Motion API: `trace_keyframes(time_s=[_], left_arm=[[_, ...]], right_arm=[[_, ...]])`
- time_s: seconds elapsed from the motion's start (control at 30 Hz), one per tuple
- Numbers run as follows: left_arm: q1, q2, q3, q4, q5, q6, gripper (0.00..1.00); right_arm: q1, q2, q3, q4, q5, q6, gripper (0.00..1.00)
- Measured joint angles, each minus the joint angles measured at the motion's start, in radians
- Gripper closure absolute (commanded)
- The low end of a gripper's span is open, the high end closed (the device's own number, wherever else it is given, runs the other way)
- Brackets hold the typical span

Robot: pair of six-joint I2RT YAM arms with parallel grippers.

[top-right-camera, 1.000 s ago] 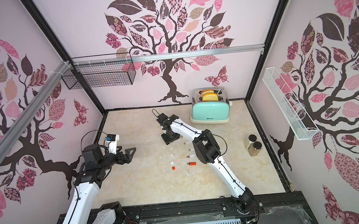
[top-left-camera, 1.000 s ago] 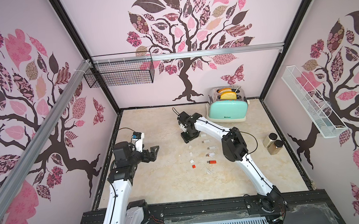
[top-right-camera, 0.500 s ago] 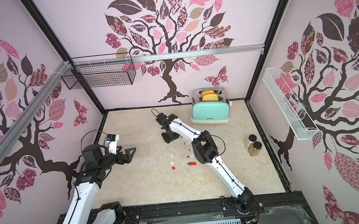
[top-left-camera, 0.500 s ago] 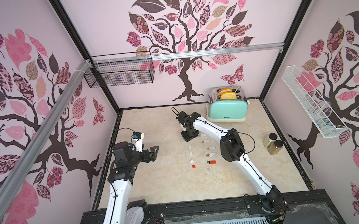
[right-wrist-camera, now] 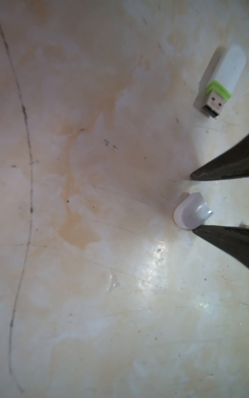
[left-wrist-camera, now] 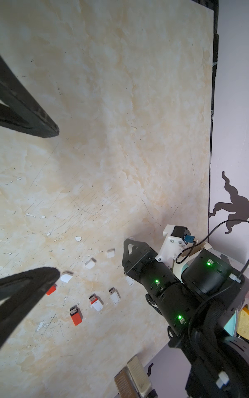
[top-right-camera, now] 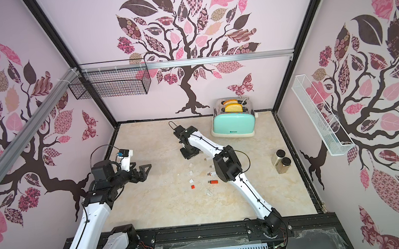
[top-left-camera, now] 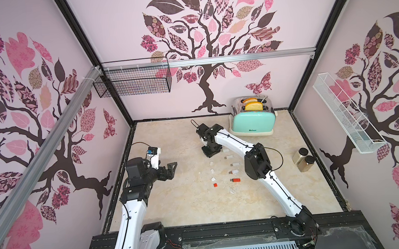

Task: Close the usb drive cover
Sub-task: Pick up the cover from the center of the board.

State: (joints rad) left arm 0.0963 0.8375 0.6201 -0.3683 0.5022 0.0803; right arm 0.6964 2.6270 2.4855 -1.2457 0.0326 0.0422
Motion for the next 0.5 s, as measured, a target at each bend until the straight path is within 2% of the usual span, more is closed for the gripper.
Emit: trace_keyframes(time_s=[0.3, 0.37, 0.5], left_arm=[[0.0, -0.003, 0.0, 0.0, 0.002, 0.0, 0.02], [0.0, -0.003, 0.0, -0.001, 0.0, 0.0, 0.02], [0.0, -0.003, 0.0, 0.0, 0.002, 0.0, 0.02]], right_arm=[[-0.001, 0.022, 0.035, 0.006, -0.021, -0.033, 0.54], [-0.001, 0.025, 0.041, 0.012, -0.033, -0.035, 0.55], [-0.006, 0.026, 0.041, 0.019, -0.049, -0.038, 0.64]])
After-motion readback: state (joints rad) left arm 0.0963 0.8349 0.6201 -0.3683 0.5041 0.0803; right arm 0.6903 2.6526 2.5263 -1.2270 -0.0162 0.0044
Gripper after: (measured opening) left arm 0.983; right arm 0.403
